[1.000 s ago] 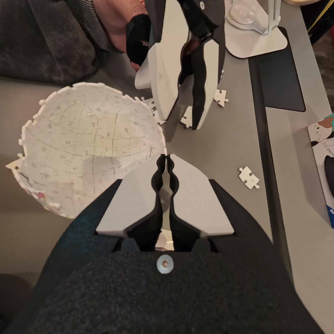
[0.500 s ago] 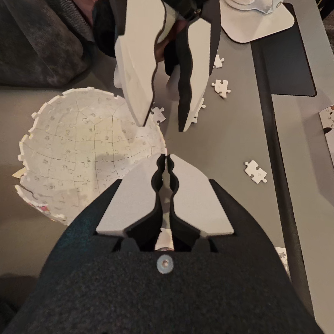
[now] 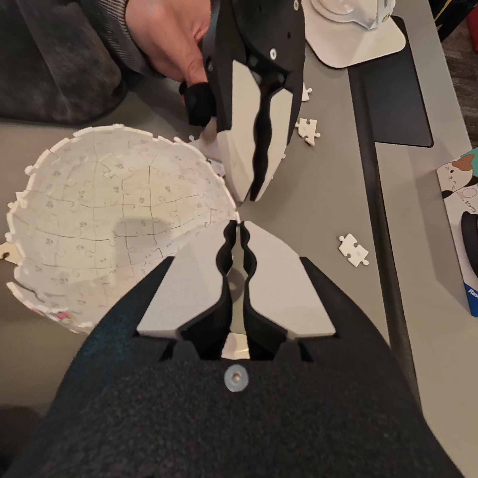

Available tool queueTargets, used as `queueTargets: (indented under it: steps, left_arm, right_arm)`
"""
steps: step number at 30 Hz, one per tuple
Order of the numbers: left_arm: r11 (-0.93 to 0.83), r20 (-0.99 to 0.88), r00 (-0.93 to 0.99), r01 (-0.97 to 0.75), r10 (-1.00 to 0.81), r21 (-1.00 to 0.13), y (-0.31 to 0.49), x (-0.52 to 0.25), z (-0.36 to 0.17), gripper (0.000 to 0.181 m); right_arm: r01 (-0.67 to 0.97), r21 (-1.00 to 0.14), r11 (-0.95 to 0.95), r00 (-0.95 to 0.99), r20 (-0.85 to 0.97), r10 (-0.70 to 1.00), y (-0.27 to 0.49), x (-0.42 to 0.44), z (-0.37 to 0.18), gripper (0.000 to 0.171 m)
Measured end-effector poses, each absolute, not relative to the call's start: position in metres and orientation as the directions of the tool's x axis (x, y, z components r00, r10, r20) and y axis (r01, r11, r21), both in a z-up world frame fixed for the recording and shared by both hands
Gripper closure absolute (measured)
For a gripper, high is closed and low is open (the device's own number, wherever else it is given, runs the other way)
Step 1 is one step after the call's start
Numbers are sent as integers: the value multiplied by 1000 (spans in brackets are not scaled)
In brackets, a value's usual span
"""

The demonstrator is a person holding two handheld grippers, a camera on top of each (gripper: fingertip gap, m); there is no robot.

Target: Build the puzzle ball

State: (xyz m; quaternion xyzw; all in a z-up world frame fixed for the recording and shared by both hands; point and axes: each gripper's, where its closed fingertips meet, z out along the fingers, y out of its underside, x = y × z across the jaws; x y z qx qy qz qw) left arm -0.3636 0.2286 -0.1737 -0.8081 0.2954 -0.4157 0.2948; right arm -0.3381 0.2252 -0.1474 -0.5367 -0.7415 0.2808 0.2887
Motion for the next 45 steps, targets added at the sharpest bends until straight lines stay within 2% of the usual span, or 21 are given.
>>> queueTargets:
  steps: [6, 18, 28, 45]
  left_arm:
    - [-642, 458, 499, -298, -736, -706, 228, -356, -187, 170]
    - [-665, 500, 482, -271, -719, -696, 230, -355, -189, 170]
    - [-665, 497, 479, -292, -724, -687, 231, -351, -193, 177]
    - [-679, 510, 487, -280, -710, -678, 233, -352, -194, 172]
  right_arm:
    - [607, -715, 347, -276, 220, 936, 228, -341, -147, 168]
    - [539, -656, 528, -323, 418, 849, 231, -345, -146, 167]
    - [511, -676, 530, -319, 424, 848, 234, -348, -147, 166]
    - [534, -671, 515, -301, 419, 857, 236, -349, -147, 165]
